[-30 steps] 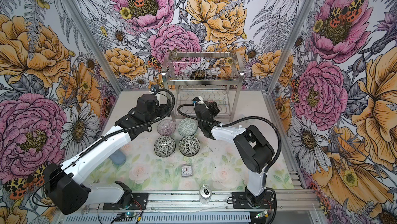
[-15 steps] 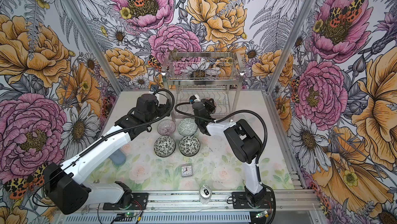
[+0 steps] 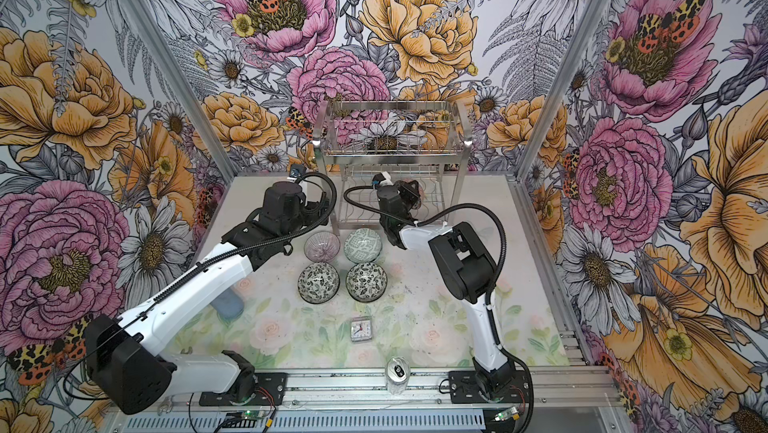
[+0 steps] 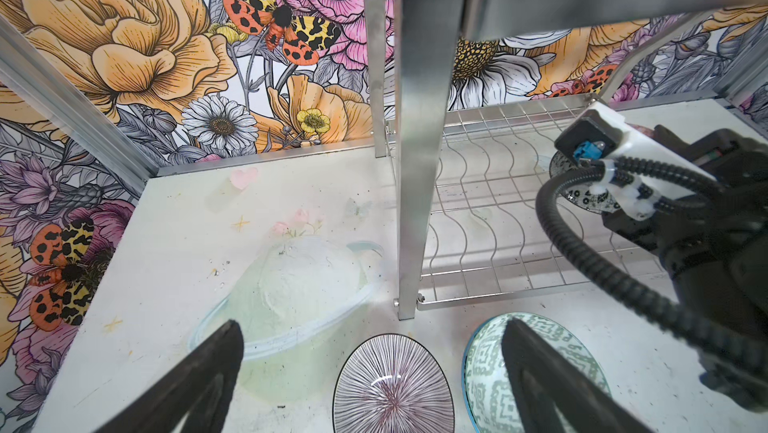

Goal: Load the bowls into the dish rack
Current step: 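Carry the leaf-pattern bowl with the right gripper into the dish rack slots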

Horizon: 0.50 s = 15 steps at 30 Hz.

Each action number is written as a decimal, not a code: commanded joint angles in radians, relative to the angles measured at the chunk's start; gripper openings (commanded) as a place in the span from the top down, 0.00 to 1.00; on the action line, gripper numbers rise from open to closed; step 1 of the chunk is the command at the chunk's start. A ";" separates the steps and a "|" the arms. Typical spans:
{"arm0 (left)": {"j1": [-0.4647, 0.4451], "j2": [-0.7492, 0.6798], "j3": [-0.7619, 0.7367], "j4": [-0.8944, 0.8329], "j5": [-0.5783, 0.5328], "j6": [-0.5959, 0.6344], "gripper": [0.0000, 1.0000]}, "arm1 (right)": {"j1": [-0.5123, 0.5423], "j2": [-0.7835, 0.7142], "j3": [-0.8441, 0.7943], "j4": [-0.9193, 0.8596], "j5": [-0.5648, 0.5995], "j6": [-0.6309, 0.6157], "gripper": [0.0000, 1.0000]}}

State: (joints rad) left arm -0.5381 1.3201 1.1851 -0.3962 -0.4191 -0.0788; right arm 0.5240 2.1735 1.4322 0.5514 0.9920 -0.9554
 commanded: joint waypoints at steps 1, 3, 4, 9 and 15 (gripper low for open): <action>0.012 -0.004 -0.008 0.008 0.021 -0.013 0.01 | -0.018 0.058 0.084 0.106 0.055 -0.064 1.00; 0.013 -0.004 -0.008 0.009 0.021 -0.013 0.01 | -0.028 0.096 0.124 0.126 0.073 -0.091 1.00; 0.016 -0.004 -0.008 0.010 0.022 -0.013 0.01 | -0.032 0.117 0.146 0.138 0.080 -0.107 1.00; 0.021 0.000 -0.013 0.012 0.025 -0.013 0.01 | -0.054 0.194 0.241 0.169 0.106 -0.156 1.00; 0.027 0.008 -0.012 0.014 0.031 -0.013 0.01 | -0.084 0.271 0.342 0.174 0.112 -0.190 1.00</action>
State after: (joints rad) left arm -0.5247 1.3201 1.1835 -0.3962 -0.4141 -0.0788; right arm 0.4522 2.4184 1.7096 0.6495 1.0744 -1.1183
